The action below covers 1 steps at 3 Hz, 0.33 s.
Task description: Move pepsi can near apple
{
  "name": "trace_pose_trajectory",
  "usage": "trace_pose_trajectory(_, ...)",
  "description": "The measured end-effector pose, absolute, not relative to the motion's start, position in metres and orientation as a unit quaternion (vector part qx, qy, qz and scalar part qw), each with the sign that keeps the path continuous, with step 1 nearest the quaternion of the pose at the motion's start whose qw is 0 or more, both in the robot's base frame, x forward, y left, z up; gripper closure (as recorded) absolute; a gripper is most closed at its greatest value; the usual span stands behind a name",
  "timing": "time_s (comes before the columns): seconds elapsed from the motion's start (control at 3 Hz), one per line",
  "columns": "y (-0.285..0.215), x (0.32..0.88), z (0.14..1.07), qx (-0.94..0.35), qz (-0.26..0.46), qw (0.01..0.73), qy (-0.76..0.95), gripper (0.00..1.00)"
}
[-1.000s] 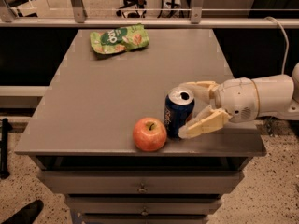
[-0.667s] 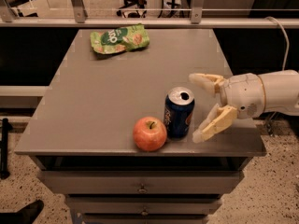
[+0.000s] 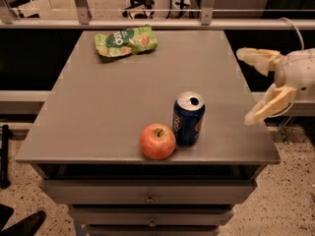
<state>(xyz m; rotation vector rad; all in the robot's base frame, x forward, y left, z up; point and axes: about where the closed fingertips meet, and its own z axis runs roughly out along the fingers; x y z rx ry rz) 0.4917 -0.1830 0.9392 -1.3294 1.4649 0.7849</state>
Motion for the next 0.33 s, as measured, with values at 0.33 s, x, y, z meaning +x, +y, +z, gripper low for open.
trace_pose_trajectory(0.33,-0.2006,0.4997,0.9703,-0.548,0.296,0.511,0.593,0.00)
